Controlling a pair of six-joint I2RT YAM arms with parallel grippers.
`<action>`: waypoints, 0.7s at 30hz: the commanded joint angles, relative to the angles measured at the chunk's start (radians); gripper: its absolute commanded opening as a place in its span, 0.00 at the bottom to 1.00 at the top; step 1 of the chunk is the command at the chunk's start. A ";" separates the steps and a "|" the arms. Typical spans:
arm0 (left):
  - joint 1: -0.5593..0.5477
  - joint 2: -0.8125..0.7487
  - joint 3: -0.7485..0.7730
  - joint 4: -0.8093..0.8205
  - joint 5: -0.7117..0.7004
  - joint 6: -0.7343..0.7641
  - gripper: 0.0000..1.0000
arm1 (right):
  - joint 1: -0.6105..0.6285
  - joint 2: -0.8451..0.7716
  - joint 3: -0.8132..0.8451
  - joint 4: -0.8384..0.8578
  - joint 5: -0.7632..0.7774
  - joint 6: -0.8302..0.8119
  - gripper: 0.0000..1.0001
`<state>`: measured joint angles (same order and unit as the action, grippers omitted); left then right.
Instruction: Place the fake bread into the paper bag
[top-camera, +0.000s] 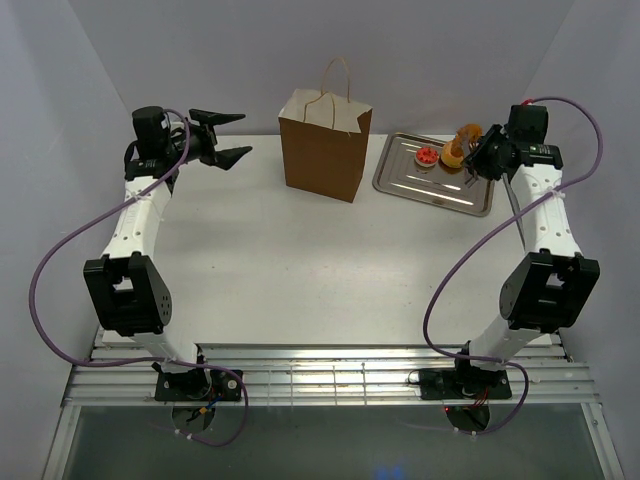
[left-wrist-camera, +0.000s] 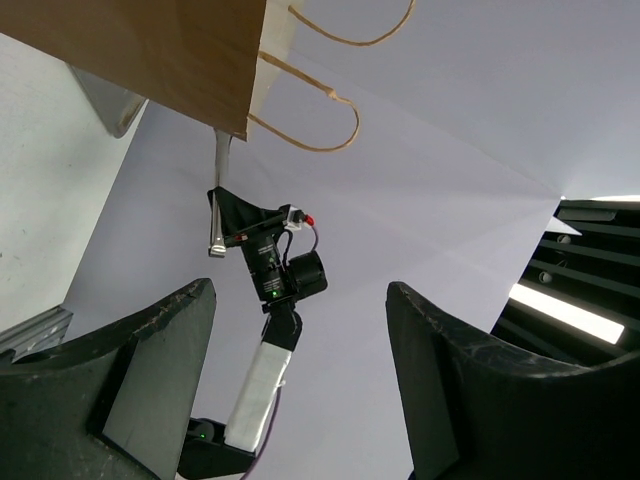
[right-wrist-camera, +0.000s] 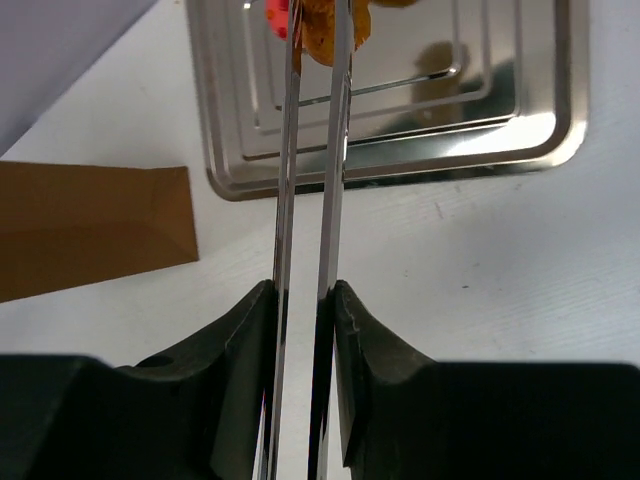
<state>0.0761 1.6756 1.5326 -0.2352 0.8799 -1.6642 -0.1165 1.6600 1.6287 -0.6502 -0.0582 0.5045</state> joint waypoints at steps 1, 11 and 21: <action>0.007 -0.079 -0.043 -0.001 0.004 0.008 0.79 | 0.043 -0.043 0.075 0.127 -0.109 -0.035 0.17; 0.005 -0.131 -0.107 0.013 -0.010 -0.012 0.79 | 0.233 0.001 0.261 0.308 -0.315 -0.121 0.17; 0.005 -0.142 -0.104 0.007 -0.016 -0.012 0.79 | 0.351 0.078 0.413 0.310 -0.364 -0.175 0.17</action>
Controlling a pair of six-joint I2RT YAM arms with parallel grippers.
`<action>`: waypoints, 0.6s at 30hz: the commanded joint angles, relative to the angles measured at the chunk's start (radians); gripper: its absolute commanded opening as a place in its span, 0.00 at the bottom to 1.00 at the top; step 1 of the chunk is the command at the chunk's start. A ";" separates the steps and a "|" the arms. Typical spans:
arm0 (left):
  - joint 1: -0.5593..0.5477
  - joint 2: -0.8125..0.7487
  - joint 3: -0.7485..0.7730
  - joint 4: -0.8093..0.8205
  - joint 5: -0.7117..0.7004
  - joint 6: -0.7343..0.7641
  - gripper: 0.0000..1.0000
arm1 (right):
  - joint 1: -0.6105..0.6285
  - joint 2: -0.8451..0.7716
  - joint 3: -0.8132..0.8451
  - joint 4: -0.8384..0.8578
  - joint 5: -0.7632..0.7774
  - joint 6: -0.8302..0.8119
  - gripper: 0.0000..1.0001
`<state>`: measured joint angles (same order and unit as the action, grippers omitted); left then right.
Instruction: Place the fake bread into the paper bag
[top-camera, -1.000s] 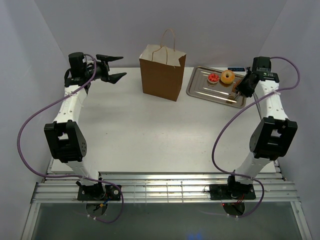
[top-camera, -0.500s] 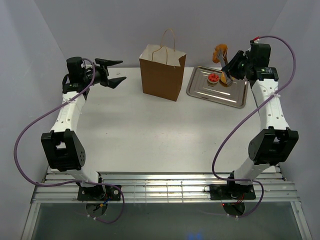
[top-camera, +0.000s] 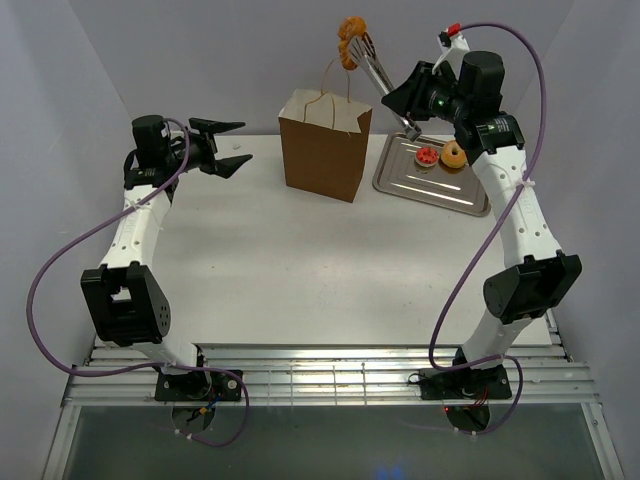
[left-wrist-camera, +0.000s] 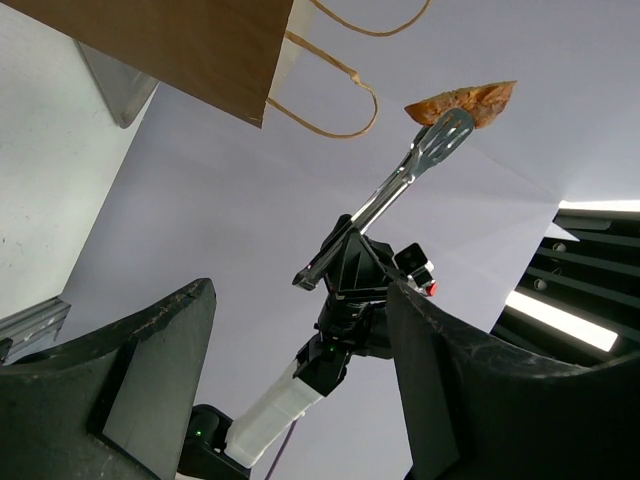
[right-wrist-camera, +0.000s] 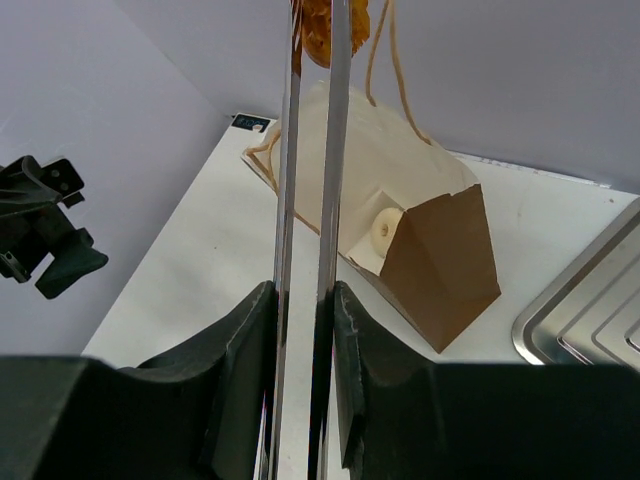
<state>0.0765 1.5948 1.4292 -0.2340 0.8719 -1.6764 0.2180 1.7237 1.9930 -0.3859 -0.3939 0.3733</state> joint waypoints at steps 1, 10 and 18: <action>0.005 -0.059 0.002 0.007 -0.008 0.000 0.79 | 0.032 0.013 0.046 0.042 -0.017 -0.048 0.17; 0.003 -0.064 -0.012 0.007 -0.005 -0.003 0.79 | 0.093 0.013 0.033 -0.008 0.029 -0.120 0.18; 0.003 -0.070 -0.023 0.010 -0.001 -0.008 0.79 | 0.129 0.033 0.058 -0.088 0.101 -0.163 0.22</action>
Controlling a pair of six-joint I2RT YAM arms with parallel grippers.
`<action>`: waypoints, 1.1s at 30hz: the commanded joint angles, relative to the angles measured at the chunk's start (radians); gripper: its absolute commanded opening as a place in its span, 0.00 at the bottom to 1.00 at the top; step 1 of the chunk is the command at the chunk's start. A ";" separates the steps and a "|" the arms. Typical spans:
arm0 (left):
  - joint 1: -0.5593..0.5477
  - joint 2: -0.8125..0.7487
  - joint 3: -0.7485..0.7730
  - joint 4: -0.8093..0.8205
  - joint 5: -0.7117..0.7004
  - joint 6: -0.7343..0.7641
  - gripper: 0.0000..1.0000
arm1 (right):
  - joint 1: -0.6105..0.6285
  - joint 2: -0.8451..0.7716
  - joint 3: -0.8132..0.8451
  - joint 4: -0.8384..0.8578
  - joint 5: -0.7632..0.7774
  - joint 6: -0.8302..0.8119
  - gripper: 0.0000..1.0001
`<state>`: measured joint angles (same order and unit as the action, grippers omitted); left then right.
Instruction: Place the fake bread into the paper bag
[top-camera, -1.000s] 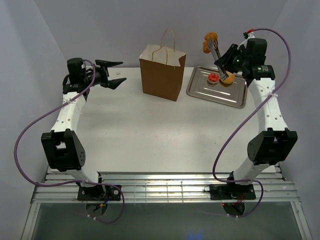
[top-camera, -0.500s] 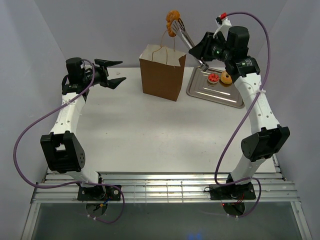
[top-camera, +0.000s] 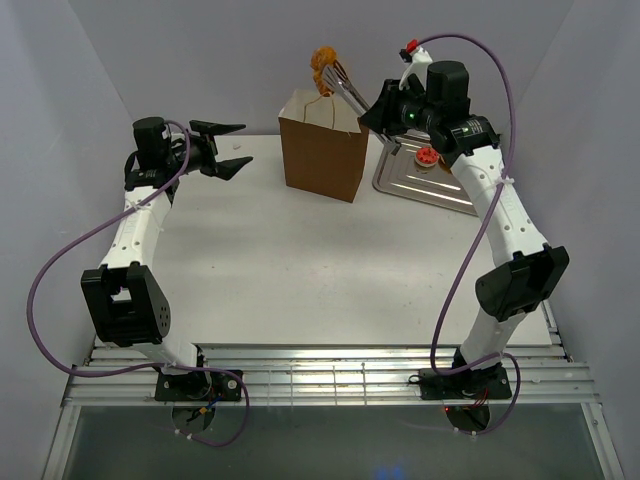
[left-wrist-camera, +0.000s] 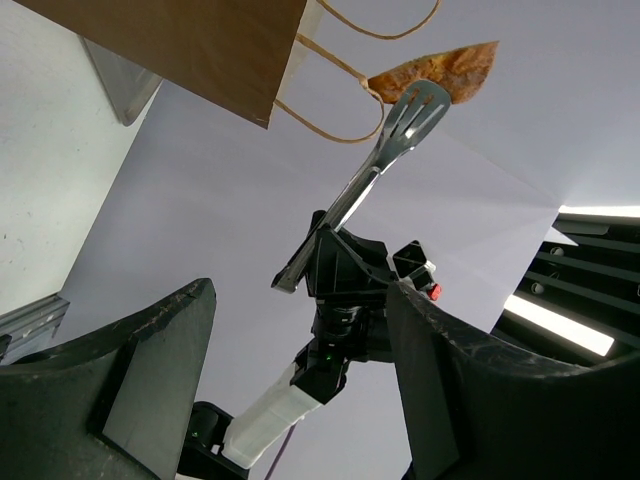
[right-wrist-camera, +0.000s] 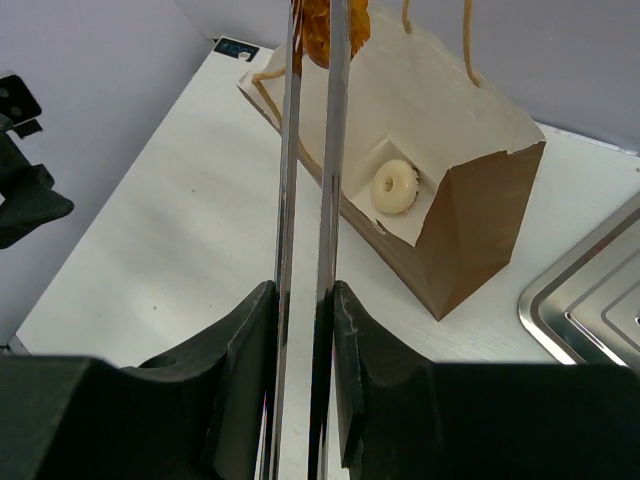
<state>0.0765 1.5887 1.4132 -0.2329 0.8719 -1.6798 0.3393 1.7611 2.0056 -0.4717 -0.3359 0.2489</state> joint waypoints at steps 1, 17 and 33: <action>0.003 -0.062 -0.005 0.010 -0.001 -0.003 0.79 | 0.009 -0.008 0.041 -0.004 0.055 -0.040 0.23; 0.000 -0.058 -0.011 0.021 -0.001 -0.009 0.79 | 0.013 -0.011 0.028 -0.033 0.058 -0.062 0.37; -0.007 -0.047 -0.002 0.020 -0.002 -0.006 0.79 | 0.015 -0.020 0.009 -0.038 0.069 -0.068 0.50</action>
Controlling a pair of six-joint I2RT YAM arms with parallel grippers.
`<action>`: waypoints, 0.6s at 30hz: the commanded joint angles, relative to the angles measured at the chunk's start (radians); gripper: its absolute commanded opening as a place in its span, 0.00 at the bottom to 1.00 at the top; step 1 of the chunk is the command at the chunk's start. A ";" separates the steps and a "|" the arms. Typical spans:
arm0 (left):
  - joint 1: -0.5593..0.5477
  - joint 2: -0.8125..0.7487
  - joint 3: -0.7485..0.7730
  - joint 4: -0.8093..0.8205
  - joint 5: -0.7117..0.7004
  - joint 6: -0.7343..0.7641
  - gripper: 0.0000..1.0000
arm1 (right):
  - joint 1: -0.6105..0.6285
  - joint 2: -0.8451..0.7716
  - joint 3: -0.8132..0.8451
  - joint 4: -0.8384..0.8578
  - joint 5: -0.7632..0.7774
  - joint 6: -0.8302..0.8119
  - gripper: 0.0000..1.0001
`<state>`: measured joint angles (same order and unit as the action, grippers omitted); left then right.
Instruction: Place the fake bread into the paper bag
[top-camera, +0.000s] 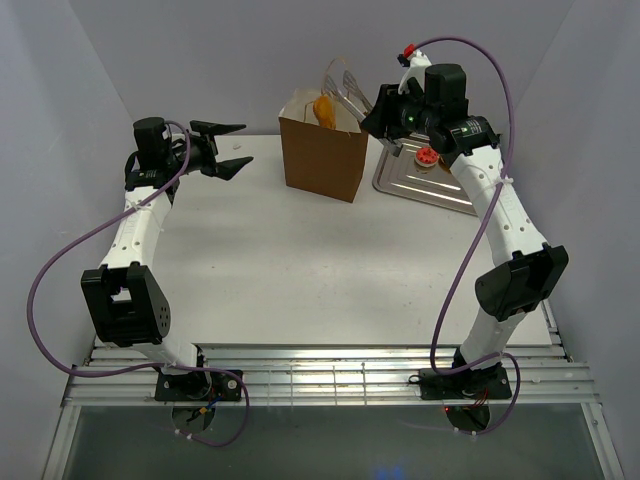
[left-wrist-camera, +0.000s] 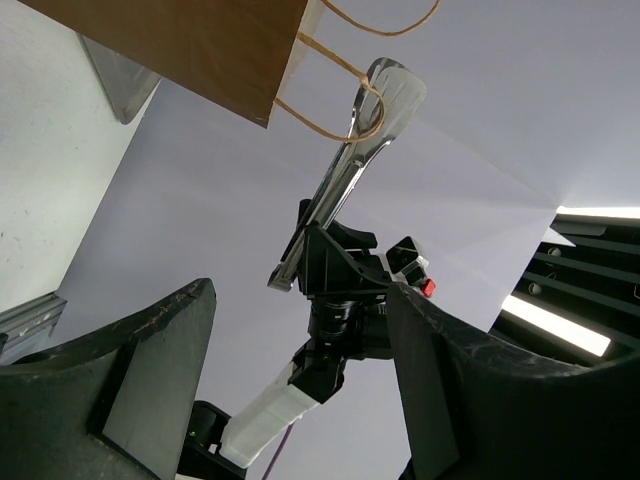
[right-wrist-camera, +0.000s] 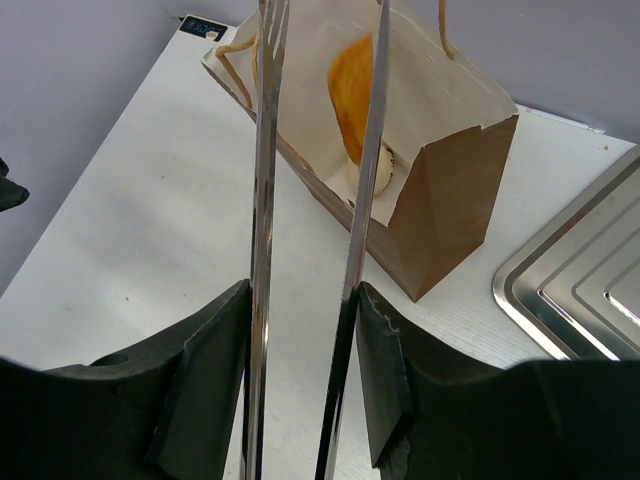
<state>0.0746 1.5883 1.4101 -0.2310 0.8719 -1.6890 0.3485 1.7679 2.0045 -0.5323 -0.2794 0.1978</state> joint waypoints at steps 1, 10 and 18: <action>-0.006 -0.047 0.004 0.018 -0.002 0.003 0.79 | 0.006 -0.027 0.010 0.023 0.013 -0.017 0.51; -0.006 -0.036 0.012 0.024 0.001 0.000 0.79 | 0.006 -0.028 0.030 0.014 0.037 -0.020 0.52; -0.006 -0.019 0.026 0.032 0.007 -0.005 0.79 | 0.007 -0.042 0.066 0.003 0.080 -0.011 0.52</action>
<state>0.0742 1.5887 1.4101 -0.2218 0.8726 -1.6924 0.3492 1.7679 2.0129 -0.5522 -0.2310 0.1978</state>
